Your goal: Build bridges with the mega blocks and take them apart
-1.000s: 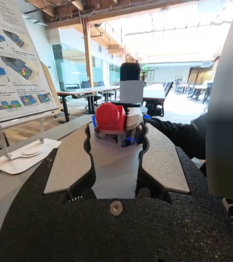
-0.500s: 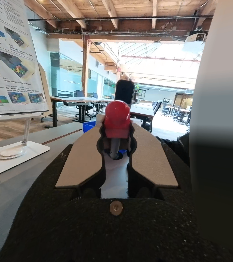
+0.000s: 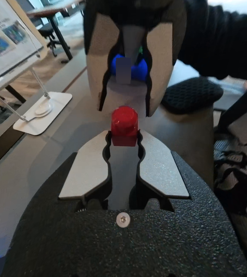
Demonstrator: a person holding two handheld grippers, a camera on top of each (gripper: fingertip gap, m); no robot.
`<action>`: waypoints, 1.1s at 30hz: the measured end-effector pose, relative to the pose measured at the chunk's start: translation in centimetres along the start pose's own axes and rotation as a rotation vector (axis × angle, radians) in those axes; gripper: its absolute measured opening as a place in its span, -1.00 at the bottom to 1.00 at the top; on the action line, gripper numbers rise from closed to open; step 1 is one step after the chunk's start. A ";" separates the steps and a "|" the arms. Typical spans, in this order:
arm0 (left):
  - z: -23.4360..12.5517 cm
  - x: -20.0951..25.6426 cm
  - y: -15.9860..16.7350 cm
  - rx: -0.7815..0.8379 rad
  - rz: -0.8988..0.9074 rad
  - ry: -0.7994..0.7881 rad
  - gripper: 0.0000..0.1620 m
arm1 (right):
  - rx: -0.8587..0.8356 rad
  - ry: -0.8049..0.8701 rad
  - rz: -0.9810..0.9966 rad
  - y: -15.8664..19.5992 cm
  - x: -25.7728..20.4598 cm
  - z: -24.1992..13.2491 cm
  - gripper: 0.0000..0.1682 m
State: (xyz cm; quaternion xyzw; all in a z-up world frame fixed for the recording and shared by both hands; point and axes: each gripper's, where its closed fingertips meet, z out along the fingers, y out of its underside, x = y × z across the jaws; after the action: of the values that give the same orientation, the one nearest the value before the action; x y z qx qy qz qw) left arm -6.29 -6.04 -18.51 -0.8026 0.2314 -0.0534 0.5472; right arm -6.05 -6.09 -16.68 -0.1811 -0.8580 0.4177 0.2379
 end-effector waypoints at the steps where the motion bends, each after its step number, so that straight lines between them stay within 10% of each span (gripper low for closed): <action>1: 0.3 0.2 0.5 -0.040 0.029 0.001 -0.58 | -0.053 -0.016 -0.024 0.2 -0.3 0.3 -0.39; 18: 1.8 0.6 2.3 -0.120 0.111 -0.023 -0.46 | -0.447 -0.031 -0.102 3.6 -1.2 1.4 -0.67; 33: -3.0 0.3 5.5 0.072 -0.112 -0.149 -0.22 | -0.578 -0.052 0.150 14.4 -3.0 1.0 -0.67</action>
State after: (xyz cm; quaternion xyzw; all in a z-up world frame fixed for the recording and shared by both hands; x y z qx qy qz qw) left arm -8.78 -10.34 -22.31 -0.7959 0.1427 -0.0325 0.5874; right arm -2.53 0.19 -29.52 -0.2936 -0.9313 0.1770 0.1227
